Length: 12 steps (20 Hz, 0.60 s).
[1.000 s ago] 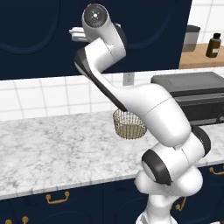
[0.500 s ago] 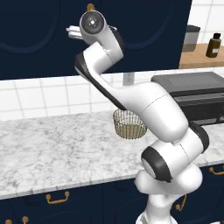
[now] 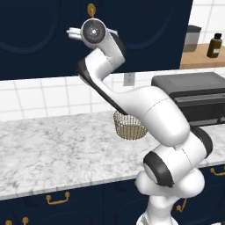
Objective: Open the cabinet, pick up the bread from the cabinet and place it in the basket. Then move the basket to the dining counter.
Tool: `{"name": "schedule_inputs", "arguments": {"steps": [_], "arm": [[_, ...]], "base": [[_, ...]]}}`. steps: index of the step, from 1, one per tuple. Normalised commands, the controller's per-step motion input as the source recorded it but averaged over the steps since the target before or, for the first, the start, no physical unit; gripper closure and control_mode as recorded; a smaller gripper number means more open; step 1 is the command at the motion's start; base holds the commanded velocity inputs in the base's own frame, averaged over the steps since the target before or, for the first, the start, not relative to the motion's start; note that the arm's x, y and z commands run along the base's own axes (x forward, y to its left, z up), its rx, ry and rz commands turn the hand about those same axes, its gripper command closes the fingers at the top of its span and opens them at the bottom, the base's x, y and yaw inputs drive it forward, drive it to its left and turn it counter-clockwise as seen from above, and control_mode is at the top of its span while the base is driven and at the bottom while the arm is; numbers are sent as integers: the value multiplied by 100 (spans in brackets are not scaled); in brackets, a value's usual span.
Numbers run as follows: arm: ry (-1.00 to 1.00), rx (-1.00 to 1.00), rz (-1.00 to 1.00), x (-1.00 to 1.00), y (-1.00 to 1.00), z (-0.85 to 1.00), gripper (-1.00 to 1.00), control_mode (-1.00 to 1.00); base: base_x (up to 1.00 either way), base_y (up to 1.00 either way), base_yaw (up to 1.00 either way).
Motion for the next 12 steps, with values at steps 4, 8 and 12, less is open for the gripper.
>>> {"name": "schedule_inputs", "arguments": {"steps": [4,8,12], "arm": [[-6,2,2,-55,0,0,100,-100],[-4,1,6,-100,-35,15,100,-100],[-1,5,10,-100,-62,19,100,-100]], "base": [[0,0,0],[0,0,0],[0,0,0]]}}
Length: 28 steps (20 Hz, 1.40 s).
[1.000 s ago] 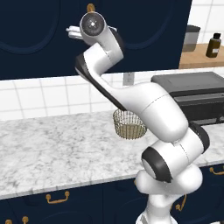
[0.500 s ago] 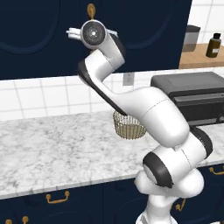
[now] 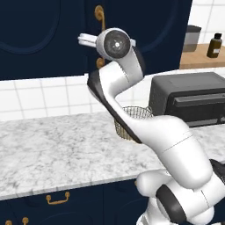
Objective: Open the cabinet, pick up the bread from the cabinet and place it in the basket. Then move the basket to the dining counter.
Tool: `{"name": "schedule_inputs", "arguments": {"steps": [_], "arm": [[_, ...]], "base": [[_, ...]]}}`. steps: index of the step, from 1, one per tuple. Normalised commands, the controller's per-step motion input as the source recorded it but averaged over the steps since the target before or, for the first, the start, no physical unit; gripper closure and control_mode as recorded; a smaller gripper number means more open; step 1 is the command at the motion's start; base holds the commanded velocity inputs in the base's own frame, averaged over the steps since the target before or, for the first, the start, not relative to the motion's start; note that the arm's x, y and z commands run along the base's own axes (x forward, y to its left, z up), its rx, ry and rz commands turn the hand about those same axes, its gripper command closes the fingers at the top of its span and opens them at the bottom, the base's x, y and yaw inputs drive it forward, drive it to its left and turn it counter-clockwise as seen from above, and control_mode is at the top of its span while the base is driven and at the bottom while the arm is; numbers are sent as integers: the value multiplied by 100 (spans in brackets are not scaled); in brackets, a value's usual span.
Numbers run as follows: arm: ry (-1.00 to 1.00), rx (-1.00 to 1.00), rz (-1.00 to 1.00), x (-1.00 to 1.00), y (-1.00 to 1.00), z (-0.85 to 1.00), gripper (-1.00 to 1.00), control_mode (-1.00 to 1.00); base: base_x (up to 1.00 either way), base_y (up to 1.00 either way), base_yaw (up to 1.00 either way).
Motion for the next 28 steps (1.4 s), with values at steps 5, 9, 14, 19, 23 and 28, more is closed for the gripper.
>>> {"name": "schedule_inputs", "arguments": {"steps": [5,9,14,19,23,28], "arm": [[-1,4,11,-100,-65,23,100,-100],[1,0,12,-100,-78,24,100,-100],[5,0,10,-100,-88,24,100,-100],[5,1,8,-100,-100,15,100,-100],[0,6,9,-100,-97,6,100,-100],[1,12,6,-65,8,-8,-100,-100]], "base": [[0,0,0],[0,0,0],[0,0,0],[0,0,0],[0,0,0],[0,0,0]]}}
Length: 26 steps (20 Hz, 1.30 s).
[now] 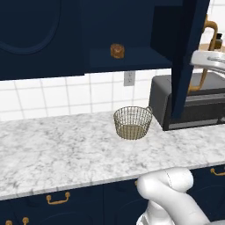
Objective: Open the cabinet, pick up the bread from the cabinet and place it in the basket. Then move the basket to the dining counter.
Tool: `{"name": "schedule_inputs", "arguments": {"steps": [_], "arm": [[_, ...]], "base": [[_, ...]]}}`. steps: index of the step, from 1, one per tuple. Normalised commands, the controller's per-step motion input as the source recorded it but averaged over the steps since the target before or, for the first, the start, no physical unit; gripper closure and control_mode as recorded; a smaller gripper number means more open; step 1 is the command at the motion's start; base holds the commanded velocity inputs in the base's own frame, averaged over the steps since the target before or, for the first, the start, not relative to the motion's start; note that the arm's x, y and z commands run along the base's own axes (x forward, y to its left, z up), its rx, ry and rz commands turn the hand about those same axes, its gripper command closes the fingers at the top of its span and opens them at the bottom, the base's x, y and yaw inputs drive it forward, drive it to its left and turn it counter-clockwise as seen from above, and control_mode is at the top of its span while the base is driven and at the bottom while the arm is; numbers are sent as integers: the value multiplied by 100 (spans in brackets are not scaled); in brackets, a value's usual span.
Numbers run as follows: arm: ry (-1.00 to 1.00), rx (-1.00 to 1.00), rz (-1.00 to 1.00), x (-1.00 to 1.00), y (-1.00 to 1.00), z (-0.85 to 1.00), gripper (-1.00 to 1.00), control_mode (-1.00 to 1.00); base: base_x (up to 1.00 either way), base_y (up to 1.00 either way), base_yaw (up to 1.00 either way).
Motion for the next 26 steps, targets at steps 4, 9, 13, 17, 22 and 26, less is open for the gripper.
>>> {"name": "schedule_inputs", "arguments": {"steps": [4,9,13,17,22,26], "arm": [[8,18,-10,-100,-1,7,-100,-100],[27,9,-15,-53,32,5,-100,-100],[54,16,-15,37,77,5,-100,-100],[10,2,-14,90,100,-12,-100,-100],[0,15,-44,86,83,-61,-100,-100],[0,35,-68,-42,13,-22,-100,-100]], "base": [[0,0,0],[0,0,0],[0,0,0],[0,0,0],[0,0,0],[0,0,0]]}}
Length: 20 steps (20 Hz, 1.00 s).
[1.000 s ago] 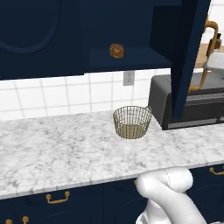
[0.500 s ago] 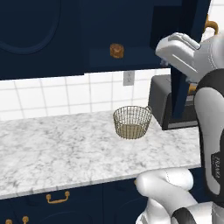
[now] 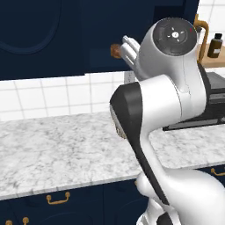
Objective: Open the cabinet, pick up the bread from the cabinet and place it in the basket. Then move the basket to the dining counter.
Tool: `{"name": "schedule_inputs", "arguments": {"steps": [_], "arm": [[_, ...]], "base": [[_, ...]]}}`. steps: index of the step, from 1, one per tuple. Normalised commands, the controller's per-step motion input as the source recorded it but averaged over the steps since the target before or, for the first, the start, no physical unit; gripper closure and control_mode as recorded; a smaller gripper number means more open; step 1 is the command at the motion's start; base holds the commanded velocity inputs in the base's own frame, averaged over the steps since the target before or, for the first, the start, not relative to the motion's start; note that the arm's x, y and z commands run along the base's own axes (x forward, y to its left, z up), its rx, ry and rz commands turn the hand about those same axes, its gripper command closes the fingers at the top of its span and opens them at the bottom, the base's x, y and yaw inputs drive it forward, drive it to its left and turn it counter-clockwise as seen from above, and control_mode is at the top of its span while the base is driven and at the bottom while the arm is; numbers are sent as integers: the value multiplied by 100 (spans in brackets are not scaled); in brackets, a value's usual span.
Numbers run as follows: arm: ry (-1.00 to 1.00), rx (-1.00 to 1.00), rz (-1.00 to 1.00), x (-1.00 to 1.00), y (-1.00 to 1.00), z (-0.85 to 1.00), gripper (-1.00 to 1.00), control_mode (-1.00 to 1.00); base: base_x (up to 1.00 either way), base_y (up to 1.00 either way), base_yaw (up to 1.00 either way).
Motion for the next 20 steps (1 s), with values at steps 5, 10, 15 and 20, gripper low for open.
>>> {"name": "schedule_inputs", "arguments": {"steps": [5,10,15,20], "arm": [[-18,35,-64,19,24,-31,-100,-100],[-33,37,-75,25,10,-17,-100,-100],[-38,18,-63,44,-19,-37,-100,-100],[-51,8,-44,18,-50,-19,-100,-100]], "base": [[0,0,0],[0,0,0],[0,0,0],[0,0,0]]}}
